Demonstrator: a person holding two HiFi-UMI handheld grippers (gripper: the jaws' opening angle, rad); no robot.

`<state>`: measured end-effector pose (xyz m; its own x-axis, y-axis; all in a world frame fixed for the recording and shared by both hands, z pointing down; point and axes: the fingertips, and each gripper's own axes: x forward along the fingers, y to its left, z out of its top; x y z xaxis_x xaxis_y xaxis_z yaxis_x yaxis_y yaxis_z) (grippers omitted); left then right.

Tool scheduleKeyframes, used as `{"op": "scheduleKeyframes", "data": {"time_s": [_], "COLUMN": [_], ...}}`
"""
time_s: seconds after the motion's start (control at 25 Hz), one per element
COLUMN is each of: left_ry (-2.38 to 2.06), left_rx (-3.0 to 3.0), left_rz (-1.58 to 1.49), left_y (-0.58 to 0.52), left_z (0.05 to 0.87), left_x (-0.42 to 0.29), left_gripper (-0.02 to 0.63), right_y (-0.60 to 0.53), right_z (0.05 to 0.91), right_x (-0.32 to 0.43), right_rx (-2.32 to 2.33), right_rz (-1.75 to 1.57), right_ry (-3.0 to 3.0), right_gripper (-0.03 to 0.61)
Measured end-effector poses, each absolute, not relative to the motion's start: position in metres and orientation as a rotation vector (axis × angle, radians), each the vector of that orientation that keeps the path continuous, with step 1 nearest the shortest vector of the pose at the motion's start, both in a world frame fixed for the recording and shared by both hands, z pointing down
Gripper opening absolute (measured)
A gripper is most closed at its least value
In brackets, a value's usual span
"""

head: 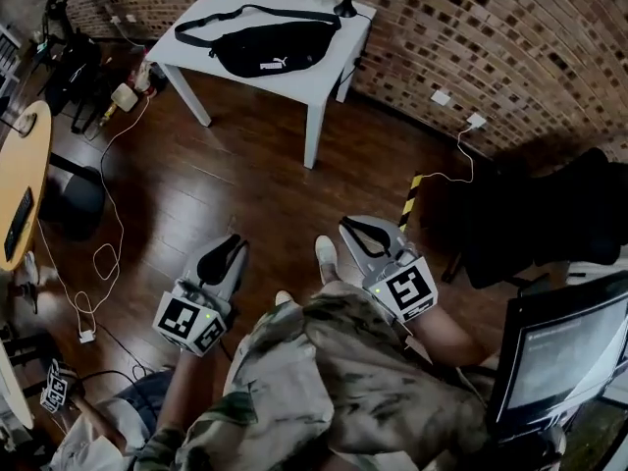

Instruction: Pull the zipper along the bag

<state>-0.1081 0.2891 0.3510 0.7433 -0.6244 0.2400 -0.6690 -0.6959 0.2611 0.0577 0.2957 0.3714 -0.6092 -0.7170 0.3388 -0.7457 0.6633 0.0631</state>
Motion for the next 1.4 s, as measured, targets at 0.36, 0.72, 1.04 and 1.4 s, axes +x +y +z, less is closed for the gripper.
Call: {"op": "scheduleKeyframes", "data": {"time_s": [0.36, 0.72, 1.04, 1.4], "left_ry": [-0.901, -0.89, -0.814, -0.858], "left_rx": [2.641, 2.677, 2.657, 2.636], "left_rz": [0.177, 0.133, 0.157, 0.174], "left_y": [0.4, 0.469, 0.532, 0.549], "left_z": [0.352, 0.331, 0.342, 0.349], "left_x": [-0.103, -0.027, 0.051, 0.053], "left_gripper": [0.071, 0.071, 0.071, 0.071], "right_y": [0.419, 0.497, 0.555, 0.568], "right_z": [0.345, 0.324, 0.336, 0.345], "right_x": [0.043, 0.093, 0.154, 0.166], "right_rx": [1.193, 1.159, 1.197, 1.181], "right_rz": [0.076, 0.005, 0.073, 0.072], "right_ry": [-2.56, -2.601, -2.592, -2.592], "right_gripper": [0.025, 0.009, 0.009, 0.008]}}
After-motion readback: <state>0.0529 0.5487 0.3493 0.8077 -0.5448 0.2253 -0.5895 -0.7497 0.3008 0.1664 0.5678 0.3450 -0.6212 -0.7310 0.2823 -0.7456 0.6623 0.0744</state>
